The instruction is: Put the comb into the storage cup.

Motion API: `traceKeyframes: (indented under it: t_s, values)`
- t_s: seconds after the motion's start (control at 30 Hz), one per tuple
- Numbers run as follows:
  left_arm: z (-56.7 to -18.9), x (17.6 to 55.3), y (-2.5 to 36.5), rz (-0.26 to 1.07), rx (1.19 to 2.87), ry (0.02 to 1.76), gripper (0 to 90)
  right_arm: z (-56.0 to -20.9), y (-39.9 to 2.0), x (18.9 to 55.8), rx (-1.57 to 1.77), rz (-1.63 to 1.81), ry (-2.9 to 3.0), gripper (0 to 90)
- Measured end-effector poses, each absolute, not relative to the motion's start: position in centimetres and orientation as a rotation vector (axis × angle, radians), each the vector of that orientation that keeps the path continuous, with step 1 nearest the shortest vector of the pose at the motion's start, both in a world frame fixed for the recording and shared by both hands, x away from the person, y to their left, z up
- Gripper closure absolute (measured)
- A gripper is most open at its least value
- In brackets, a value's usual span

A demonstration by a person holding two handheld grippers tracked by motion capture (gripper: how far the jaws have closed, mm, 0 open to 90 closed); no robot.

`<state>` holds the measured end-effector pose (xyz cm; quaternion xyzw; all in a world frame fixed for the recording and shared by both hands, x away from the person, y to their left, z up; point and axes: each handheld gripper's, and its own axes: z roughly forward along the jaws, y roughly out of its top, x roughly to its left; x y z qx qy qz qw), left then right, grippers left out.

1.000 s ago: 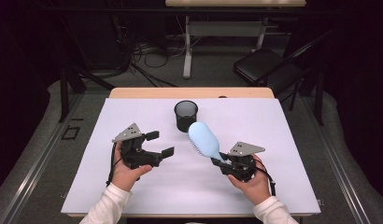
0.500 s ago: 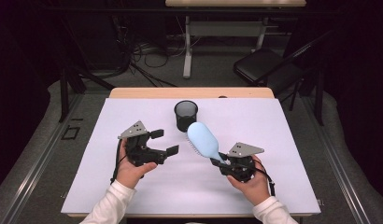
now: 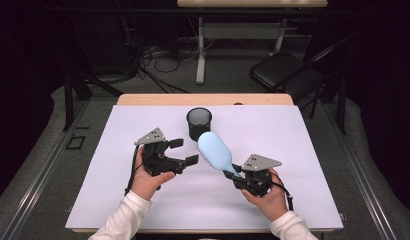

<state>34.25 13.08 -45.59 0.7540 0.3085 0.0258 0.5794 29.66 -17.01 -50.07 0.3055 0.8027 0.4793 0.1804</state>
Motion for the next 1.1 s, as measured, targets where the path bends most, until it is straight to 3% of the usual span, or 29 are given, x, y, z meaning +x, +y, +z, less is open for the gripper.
traceKeyframes:
  t_s: [1.1]
  values:
    - [-45.1,36.3,10.4,-0.072,1.781,0.786,11.8,-49.6,-16.7,29.1,0.823,1.372,2.22,69.4]
